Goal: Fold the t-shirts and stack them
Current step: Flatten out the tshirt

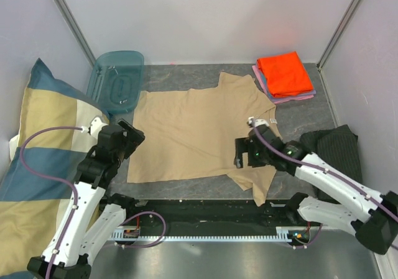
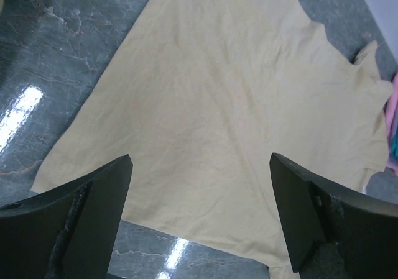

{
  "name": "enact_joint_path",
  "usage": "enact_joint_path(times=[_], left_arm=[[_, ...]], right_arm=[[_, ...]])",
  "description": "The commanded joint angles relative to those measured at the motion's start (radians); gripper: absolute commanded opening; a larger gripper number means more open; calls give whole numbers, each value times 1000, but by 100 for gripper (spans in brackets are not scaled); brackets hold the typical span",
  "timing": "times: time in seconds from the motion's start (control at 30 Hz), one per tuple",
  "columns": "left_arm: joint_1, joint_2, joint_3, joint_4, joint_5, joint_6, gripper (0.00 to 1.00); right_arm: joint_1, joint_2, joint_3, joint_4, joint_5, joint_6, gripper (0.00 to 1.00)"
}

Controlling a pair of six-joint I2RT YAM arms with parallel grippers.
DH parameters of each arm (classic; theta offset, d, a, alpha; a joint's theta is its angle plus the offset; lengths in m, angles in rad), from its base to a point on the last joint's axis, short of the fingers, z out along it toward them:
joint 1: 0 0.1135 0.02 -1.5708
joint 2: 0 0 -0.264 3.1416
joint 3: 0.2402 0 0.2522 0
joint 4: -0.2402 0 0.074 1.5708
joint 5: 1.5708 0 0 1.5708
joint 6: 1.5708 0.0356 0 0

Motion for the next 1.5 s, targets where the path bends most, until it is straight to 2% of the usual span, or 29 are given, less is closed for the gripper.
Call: enact_joint_path(times=[0.0, 0.03, 0.07, 0.13, 0.17, 0.2, 0.23, 0.27, 0.43, 0.63, 1.03, 1.2, 1.47], left_arm=[[1, 12, -40, 74, 36, 47, 100], [1, 10, -52, 79, 36, 47, 100], [1, 9, -58, 85, 37, 50, 100], [1, 7, -73, 93, 39, 60, 100], [1, 9, -76, 96, 40, 64, 100], [2, 12, -80, 99, 40, 72, 100], [1, 16, -84, 100, 42, 75, 100], [2, 18, -87, 103, 46, 78, 100], [1, 29, -104, 117, 62, 77, 100], [1, 41, -113, 131, 75, 83, 100], [1, 44, -112, 134, 80, 73, 100], [2, 49, -112, 136, 80, 67, 100], [2, 47, -115, 134, 74, 69, 100]], right_arm=[[233, 75, 55, 73, 215, 62, 98], [286, 92, 55, 66, 273, 90, 98], [389, 124, 49, 49, 383, 146, 98], [543, 159, 20, 35, 489, 223, 98], [589, 202, 14, 0, 534, 329, 98], [631, 225, 9, -25, 622, 380, 98], [700, 247, 2, -42, 646, 418, 98], [731, 293, 0, -81, 673, 516, 98], [860, 411, 9, -232, 763, 753, 94], [871, 390, -59, -243, 764, 845, 86], [855, 331, -153, -152, 735, 850, 67], [834, 351, -143, -106, 729, 776, 65], [825, 437, -32, -52, 724, 676, 65]])
